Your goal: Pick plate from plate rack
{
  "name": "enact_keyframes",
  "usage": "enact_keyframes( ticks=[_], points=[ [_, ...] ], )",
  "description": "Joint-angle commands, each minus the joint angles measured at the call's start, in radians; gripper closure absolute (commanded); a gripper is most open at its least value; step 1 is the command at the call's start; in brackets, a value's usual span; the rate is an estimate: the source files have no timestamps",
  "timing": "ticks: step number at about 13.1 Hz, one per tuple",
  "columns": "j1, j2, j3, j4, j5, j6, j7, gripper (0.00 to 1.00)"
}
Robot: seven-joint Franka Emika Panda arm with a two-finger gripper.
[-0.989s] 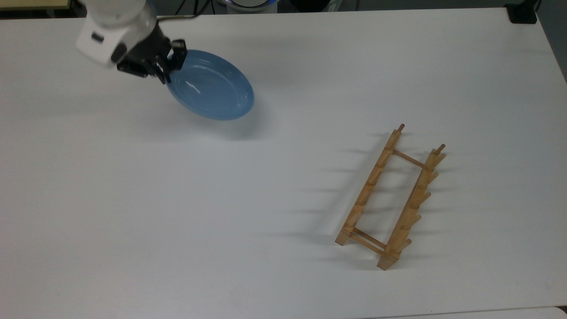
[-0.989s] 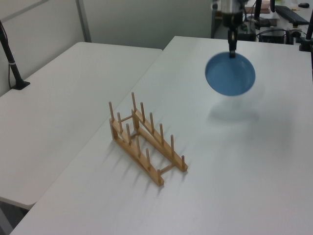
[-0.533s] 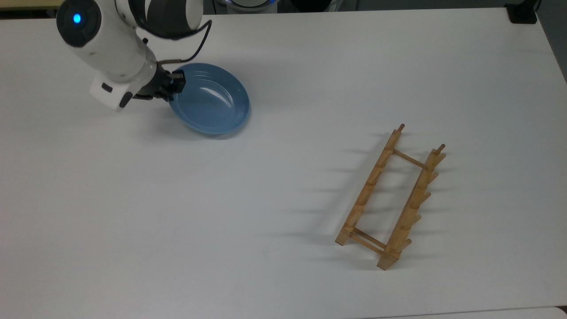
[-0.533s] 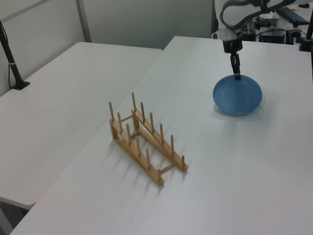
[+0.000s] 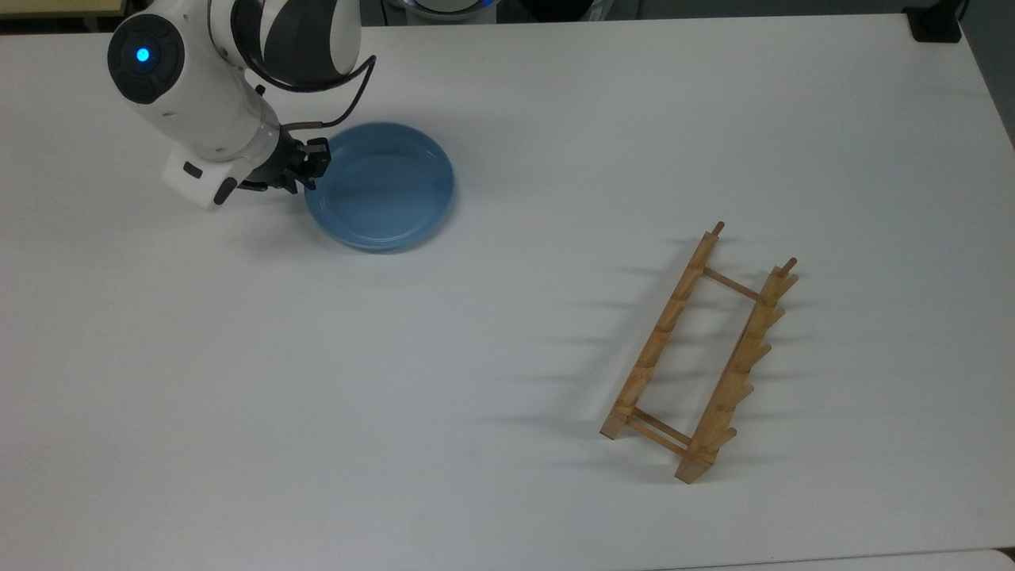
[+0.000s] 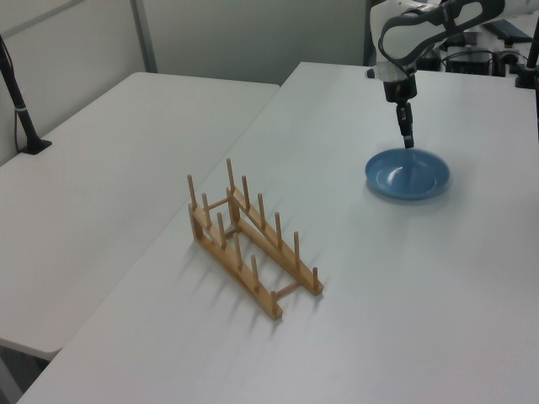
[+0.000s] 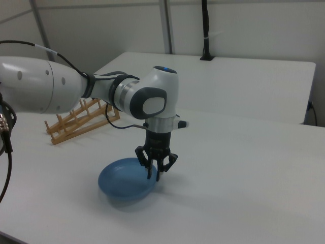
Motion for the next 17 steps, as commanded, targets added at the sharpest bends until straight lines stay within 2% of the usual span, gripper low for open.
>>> enact_keyframes(
  ticks=[1,3,6,10,11,13,14,17],
  points=[
    [-0.003,-0.095,-0.005,-0.019,0.027,0.010,-0.002,0.00],
    [0.007,-0.173,-0.003,-0.015,0.026,0.008,0.072,0.00],
    [0.021,-0.275,0.009,0.023,0.038,-0.051,0.284,0.00],
    [0.099,-0.390,0.007,0.068,0.064,-0.228,0.382,0.00],
    [0.144,-0.419,0.007,0.068,0.058,-0.234,0.498,0.00],
    [0.175,-0.433,0.009,0.071,0.060,-0.219,0.648,0.00],
    [0.187,-0.433,0.013,0.089,0.049,-0.214,0.671,0.00],
    [0.198,-0.428,0.062,0.106,-0.058,-0.147,0.592,0.00]
  ],
)
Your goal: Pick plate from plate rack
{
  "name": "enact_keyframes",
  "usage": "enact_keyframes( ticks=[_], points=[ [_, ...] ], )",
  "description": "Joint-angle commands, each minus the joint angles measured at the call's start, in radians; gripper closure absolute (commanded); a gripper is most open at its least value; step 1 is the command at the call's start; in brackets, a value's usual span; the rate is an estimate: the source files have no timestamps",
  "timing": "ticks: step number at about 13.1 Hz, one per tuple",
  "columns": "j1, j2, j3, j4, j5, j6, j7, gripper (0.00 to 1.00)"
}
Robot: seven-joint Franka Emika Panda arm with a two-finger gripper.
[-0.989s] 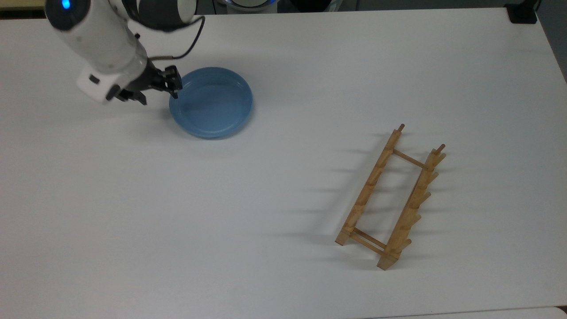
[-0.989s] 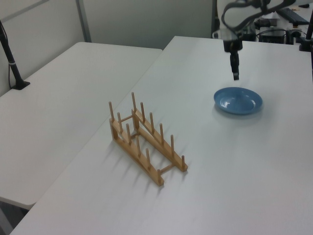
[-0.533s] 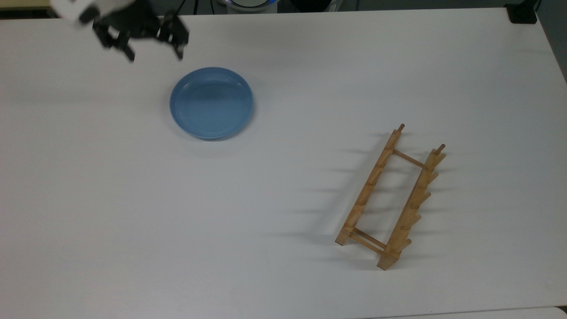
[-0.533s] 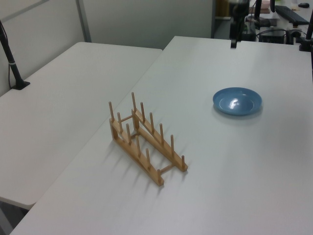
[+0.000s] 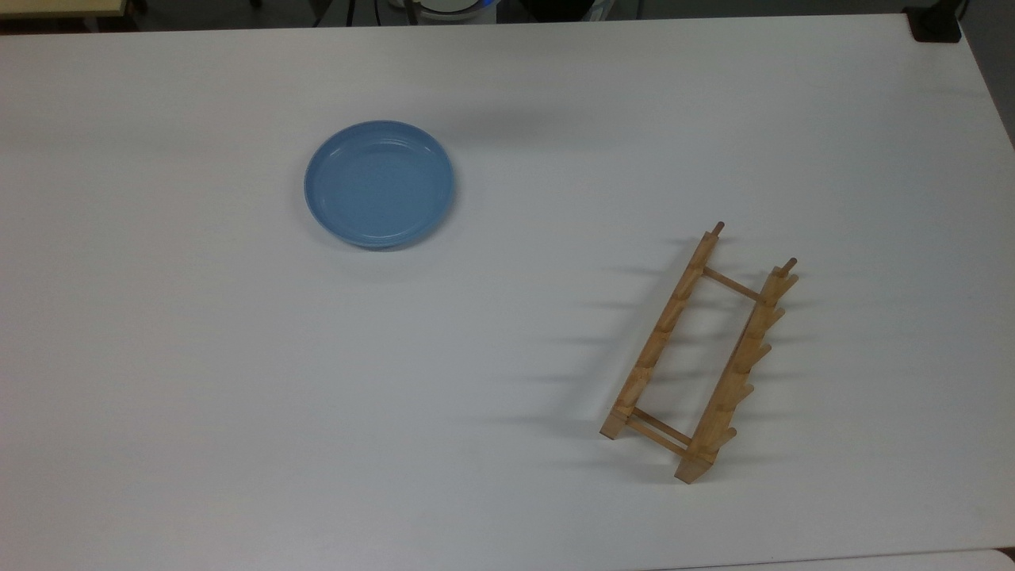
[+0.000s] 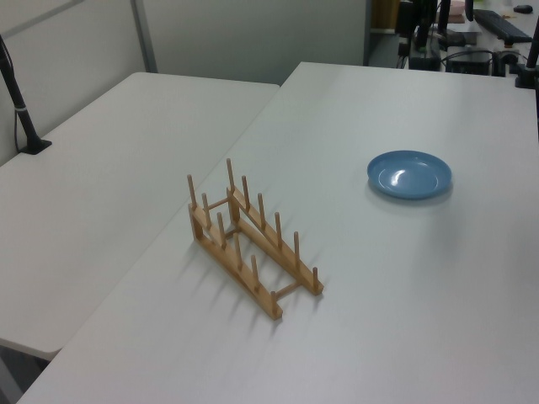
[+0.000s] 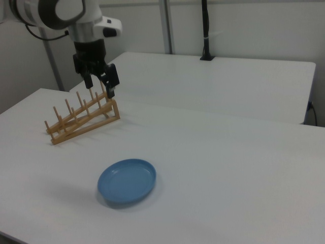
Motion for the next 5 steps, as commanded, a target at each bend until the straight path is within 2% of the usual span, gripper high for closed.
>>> enact_keyframes(
  ticks=[1,5],
  points=[
    [0.011,0.005,0.033,0.006,-0.096,0.069,-0.055,0.00],
    [0.012,0.015,0.035,-0.002,-0.112,0.091,-0.063,0.00]
  ],
)
